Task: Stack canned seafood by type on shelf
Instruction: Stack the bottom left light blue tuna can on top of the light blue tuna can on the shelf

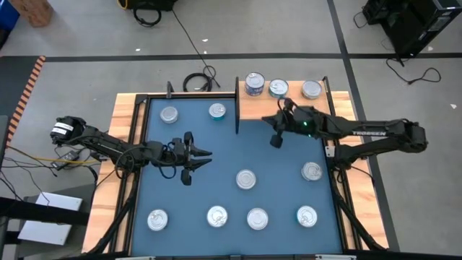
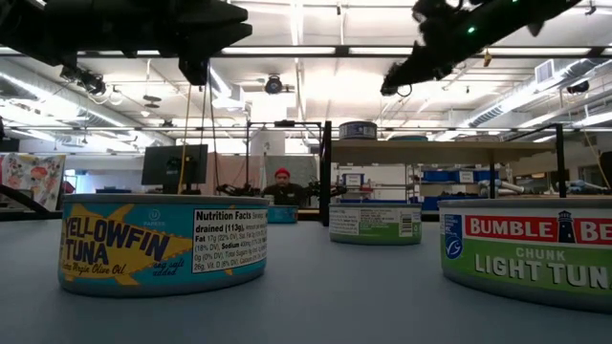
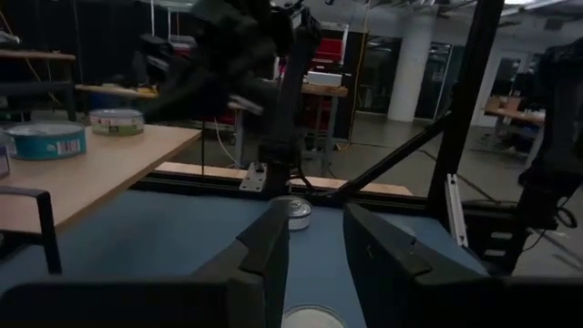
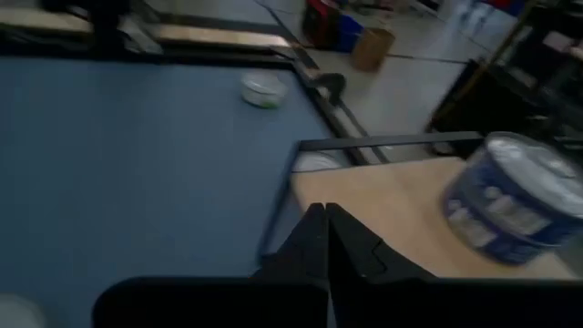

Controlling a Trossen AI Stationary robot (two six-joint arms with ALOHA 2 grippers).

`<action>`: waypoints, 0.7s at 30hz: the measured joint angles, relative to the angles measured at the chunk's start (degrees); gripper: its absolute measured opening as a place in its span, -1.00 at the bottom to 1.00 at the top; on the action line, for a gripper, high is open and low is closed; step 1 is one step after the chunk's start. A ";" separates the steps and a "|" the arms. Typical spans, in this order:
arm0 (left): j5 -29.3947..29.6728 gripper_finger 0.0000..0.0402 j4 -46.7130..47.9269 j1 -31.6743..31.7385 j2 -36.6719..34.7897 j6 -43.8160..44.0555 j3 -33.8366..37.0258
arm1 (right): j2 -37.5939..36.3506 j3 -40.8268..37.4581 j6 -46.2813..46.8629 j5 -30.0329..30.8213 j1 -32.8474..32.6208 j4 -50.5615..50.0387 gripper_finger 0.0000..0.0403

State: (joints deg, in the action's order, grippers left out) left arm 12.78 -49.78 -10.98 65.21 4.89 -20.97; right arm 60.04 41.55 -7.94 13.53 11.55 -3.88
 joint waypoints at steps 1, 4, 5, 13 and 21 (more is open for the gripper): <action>0.01 -0.45 0.14 0.00 0.00 -0.35 0.00 | -0.53 -0.37 0.96 0.15 -1.25 0.02 -0.99; 0.02 -0.45 0.30 0.00 0.00 -1.56 0.00 | -1.63 -0.84 3.67 0.24 -5.26 0.01 -0.99; 0.01 -0.45 0.26 0.00 0.00 -1.68 0.00 | -1.74 -0.84 4.30 0.29 -6.66 0.11 -0.99; -1.43 -0.54 0.80 0.00 0.00 -1.66 0.00 | -0.25 -0.84 7.93 3.34 -17.16 -1.19 -0.99; -1.75 -0.66 1.68 0.00 0.02 -3.24 -0.02 | 1.79 -0.84 15.06 8.32 -25.38 -5.83 -0.99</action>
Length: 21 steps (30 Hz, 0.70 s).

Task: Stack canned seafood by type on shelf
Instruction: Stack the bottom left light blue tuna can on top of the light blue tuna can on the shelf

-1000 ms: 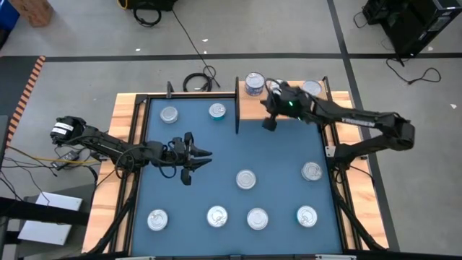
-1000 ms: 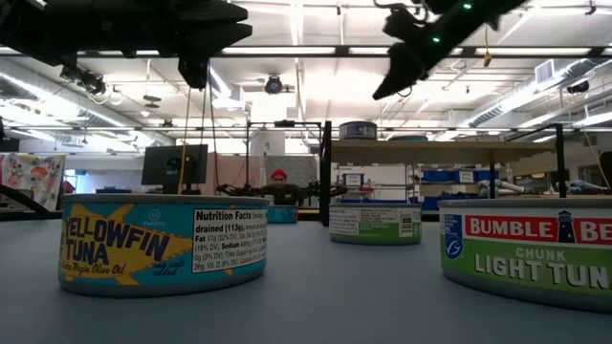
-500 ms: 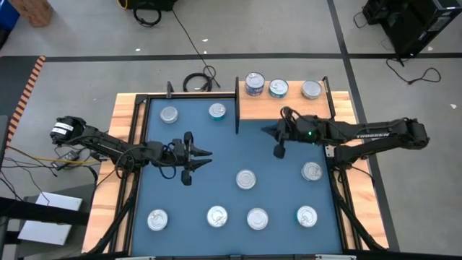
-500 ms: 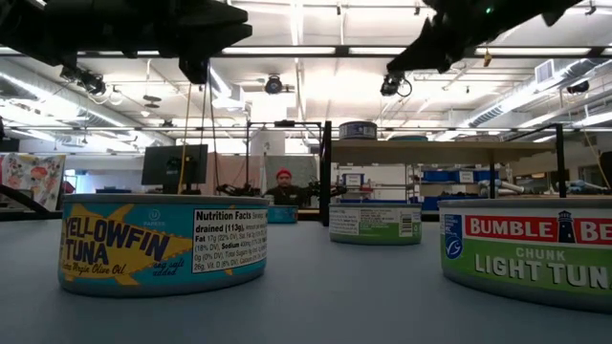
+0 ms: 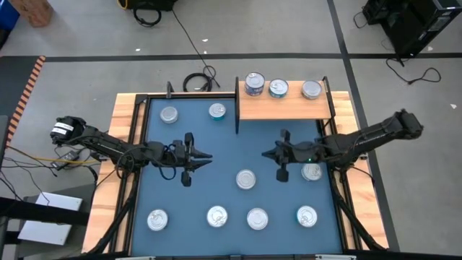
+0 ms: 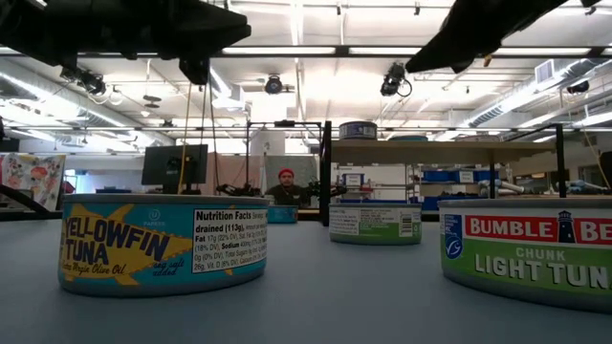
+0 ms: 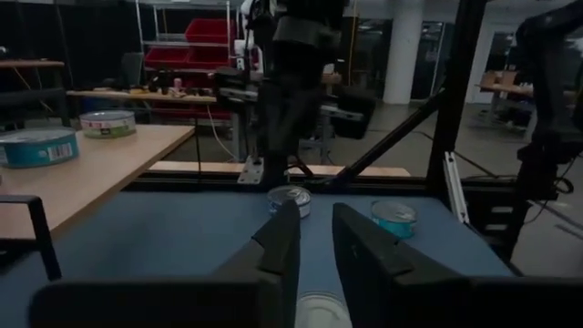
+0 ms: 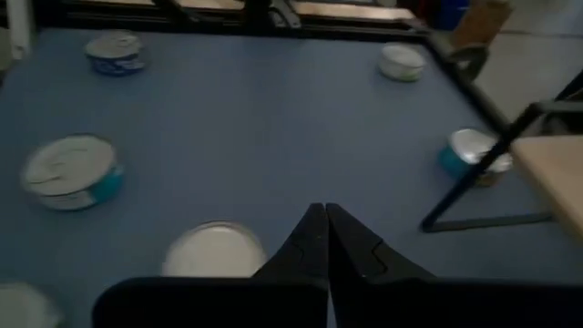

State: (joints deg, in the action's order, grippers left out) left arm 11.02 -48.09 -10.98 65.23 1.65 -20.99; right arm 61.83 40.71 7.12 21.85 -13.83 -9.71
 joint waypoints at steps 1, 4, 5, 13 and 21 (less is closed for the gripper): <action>-0.42 -0.69 0.11 0.00 0.00 -0.20 0.00 | 0.20 0.00 0.98 0.03 -0.79 -0.07 -0.99; -0.70 -0.76 0.69 -0.10 0.02 -1.68 -0.02 | 1.18 -0.02 3.11 0.57 -3.01 0.85 -0.99; -0.69 -0.79 1.52 -0.24 0.00 -1.88 -0.32 | 1.82 -0.02 3.58 1.11 -3.70 1.24 -0.99; -0.74 -0.98 24.53 -2.01 0.37 -7.19 -9.30 | 8.93 0.00 7.62 2.73 -8.02 7.16 -0.99; -8.25 -0.98 43.52 -6.81 0.39 -10.37 -15.56 | 15.89 0.02 10.98 2.77 -10.88 14.10 -0.99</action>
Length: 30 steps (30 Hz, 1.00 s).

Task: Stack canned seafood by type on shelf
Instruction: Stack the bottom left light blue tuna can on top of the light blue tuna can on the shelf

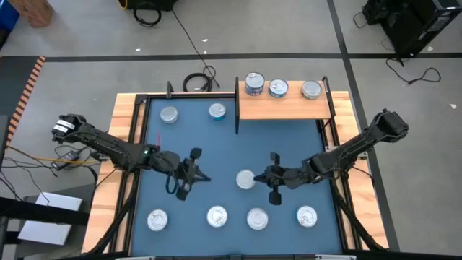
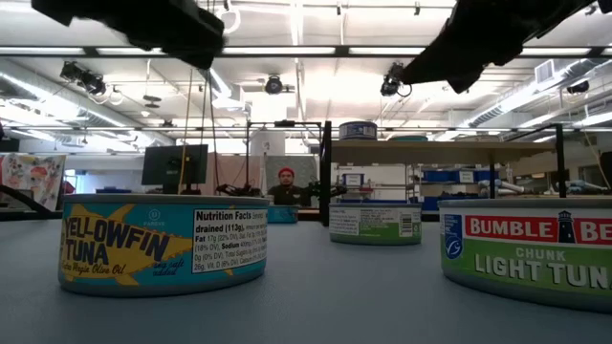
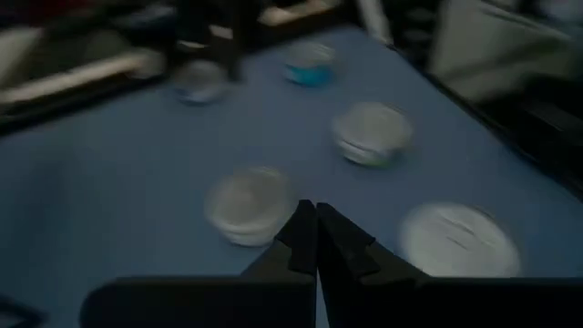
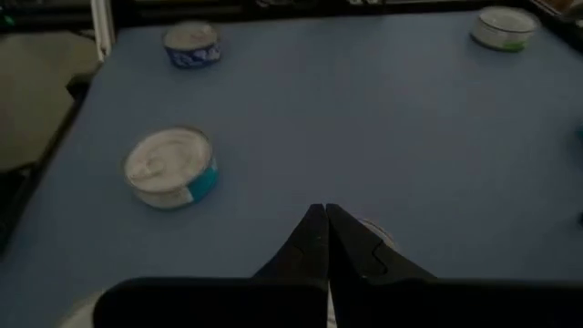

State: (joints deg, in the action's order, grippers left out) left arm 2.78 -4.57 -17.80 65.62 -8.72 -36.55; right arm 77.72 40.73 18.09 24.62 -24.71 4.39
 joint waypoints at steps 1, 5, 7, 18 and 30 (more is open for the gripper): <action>-2.22 -0.98 1.43 -0.64 0.00 -0.04 -0.06 | 0.48 0.00 0.23 -0.02 -0.13 0.33 -0.99; -8.38 -0.98 4.52 -2.53 0.54 5.09 -0.29 | 2.38 0.55 1.49 -0.03 -0.39 0.72 -0.99; -8.47 -0.98 3.50 -3.19 1.77 9.79 -0.37 | 2.86 0.93 1.51 -0.01 -0.40 0.37 -0.99; -7.97 -0.75 -1.53 -5.56 13.28 28.13 -1.01 | 2.79 2.12 0.26 -0.02 -1.39 -0.58 -0.99; -8.04 -0.40 -0.39 -4.98 23.85 41.61 -6.56 | 2.77 2.12 -4.84 -0.02 -1.42 -1.18 -0.99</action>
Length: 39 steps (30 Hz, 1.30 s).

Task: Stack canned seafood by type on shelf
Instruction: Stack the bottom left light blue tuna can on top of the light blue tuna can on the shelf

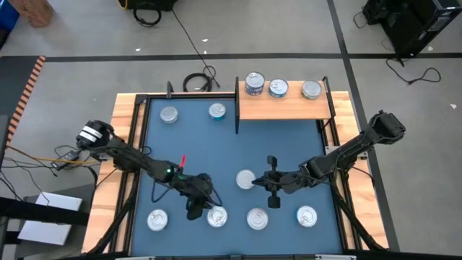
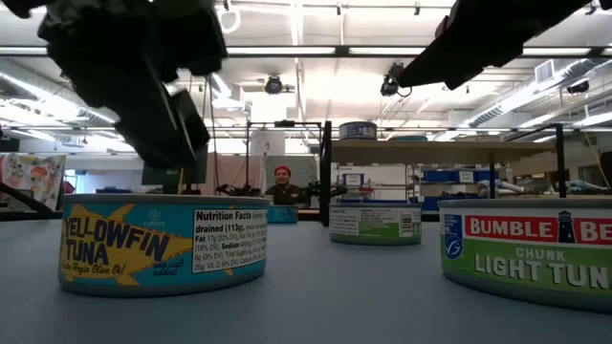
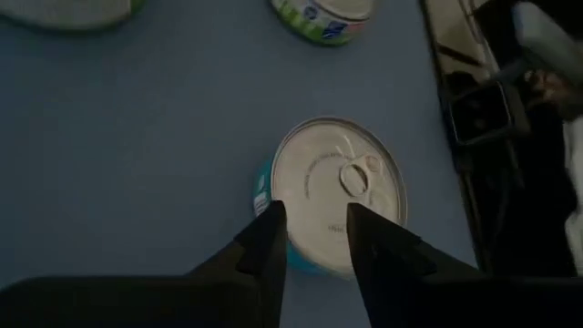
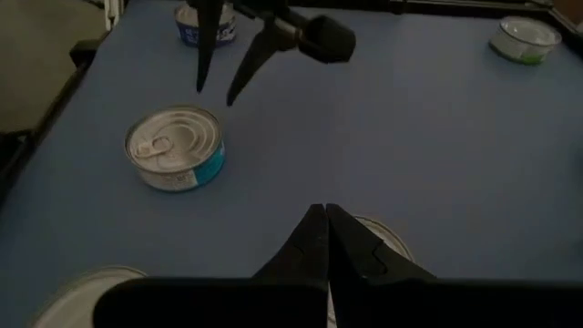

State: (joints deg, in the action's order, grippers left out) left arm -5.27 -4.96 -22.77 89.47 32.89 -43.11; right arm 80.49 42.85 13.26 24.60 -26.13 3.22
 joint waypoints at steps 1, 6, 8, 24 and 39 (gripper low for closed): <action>-0.10 -0.40 0.08 0.23 0.88 1.62 -0.24 | 0.00 0.00 -0.52 0.00 0.00 0.05 -0.99; -1.04 -0.40 0.39 1.24 4.11 5.79 -1.36 | 0.00 0.00 -2.40 0.00 0.00 0.20 -0.98; -1.35 -0.40 0.11 1.39 4.70 6.53 -1.47 | 0.00 -0.02 -2.88 0.00 0.00 0.16 -0.98; -2.22 -0.42 2.62 1.30 6.34 0.67 -1.58 | -0.02 -0.04 -3.30 -0.01 0.00 0.80 -0.98; -1.57 -0.98 3.57 1.47 6.57 -4.19 -1.30 | -0.02 -0.04 -2.95 -0.02 0.00 1.47 -0.98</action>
State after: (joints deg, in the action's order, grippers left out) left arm -6.84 -1.39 -21.31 96.04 28.70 -44.41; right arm 80.47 42.81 10.31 24.58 -26.13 4.69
